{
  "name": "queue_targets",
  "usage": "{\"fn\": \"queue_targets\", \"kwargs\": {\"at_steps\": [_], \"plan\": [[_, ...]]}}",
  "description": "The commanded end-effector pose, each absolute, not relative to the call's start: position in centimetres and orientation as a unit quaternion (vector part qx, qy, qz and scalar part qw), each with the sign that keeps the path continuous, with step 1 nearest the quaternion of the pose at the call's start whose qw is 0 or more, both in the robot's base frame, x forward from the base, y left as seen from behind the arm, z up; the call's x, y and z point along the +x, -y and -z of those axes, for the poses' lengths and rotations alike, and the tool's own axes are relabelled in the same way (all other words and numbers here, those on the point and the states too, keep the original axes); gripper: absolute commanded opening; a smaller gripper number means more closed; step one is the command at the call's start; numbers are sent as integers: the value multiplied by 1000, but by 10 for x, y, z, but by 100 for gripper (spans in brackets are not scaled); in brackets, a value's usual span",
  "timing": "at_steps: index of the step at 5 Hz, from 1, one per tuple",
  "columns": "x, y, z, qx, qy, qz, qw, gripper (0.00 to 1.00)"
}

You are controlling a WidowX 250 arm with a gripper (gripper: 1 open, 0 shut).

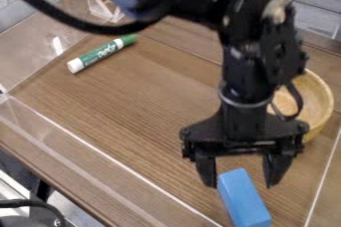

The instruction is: Put the blue block in the brown bowl

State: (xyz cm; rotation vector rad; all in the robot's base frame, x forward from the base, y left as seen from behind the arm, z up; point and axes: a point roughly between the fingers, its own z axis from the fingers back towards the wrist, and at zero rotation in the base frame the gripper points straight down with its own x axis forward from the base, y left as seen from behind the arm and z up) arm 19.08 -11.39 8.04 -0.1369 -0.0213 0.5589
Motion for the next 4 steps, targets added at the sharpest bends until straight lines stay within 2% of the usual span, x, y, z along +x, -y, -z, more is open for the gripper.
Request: {"fn": "queue_targets", "kwargs": {"at_steps": [1,4], "plan": [[195,120,-75,-82,23,-266,960,100],[201,124,-54,-92,18,-281,955,100]]}}
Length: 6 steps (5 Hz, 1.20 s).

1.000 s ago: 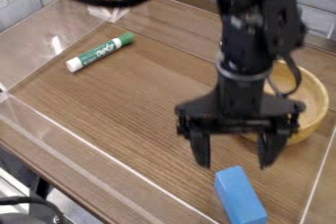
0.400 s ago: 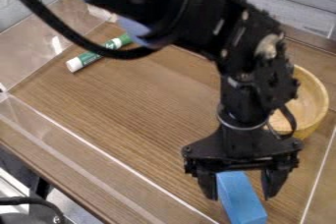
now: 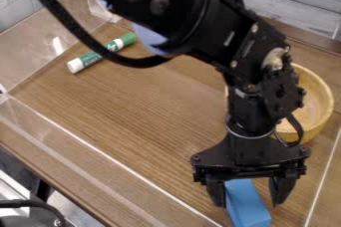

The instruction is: Put the blue block in the brown bowl

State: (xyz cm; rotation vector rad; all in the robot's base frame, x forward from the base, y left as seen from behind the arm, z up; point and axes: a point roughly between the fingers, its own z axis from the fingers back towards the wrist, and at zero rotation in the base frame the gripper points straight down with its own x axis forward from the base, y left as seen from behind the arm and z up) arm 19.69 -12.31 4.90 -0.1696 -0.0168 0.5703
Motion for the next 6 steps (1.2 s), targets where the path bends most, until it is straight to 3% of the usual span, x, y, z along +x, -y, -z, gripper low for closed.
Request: {"fn": "queue_targets", "kwargs": {"at_steps": [1,6], "plan": [[203,124,-51,-92,18,-281,955,100],[212,125,-43,-96,20,-278,956,100]]}}
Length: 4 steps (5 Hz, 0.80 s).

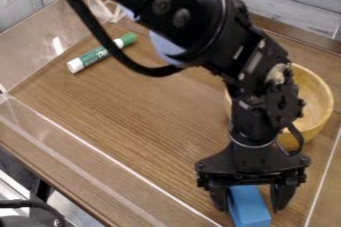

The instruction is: Put the blue block in the brown bowl

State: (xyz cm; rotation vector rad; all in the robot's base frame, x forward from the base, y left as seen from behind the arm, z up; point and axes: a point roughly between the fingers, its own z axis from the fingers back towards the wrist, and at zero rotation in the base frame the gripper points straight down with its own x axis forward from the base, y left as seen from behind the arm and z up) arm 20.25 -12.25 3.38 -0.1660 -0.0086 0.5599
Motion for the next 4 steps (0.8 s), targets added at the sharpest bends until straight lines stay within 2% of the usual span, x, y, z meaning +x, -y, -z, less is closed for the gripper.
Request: {"fn": "queue_targets", "kwargs": {"at_steps": [1,2,3,4], "plan": [[214,125,-43,-97,22,-275,956,100],[217,124,-43,-97,24,-273,957,100],[218,124,-40,-97,25,-276,956,0],[218,124,-43,-91,28,-267,959,0]]}}
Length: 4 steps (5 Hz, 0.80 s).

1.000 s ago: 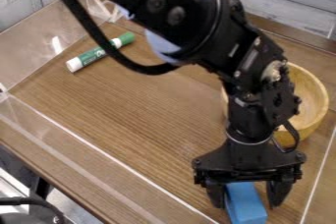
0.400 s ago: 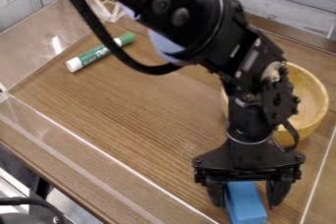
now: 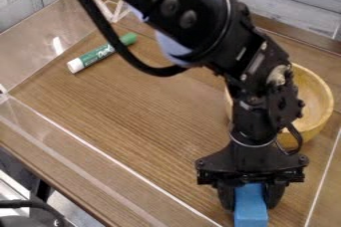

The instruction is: Put the blue block in the brown bowl

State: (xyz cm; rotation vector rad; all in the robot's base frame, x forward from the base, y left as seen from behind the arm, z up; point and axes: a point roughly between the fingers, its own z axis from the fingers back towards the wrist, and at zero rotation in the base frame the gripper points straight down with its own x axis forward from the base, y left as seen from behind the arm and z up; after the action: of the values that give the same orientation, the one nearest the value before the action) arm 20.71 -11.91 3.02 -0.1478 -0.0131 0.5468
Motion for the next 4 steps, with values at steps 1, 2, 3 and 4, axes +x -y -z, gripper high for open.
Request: {"fn": "queue_targets", "kwargs": {"at_steps": [1,2,3,4], "plan": [[218,123,-49,-83,34,-255,963,0],[218,123,-53,-76,37,-244,966,0],[218,122,-56,-70,41,-234,969,0],[217,122,-59,-65,44,-226,971,0]]}}
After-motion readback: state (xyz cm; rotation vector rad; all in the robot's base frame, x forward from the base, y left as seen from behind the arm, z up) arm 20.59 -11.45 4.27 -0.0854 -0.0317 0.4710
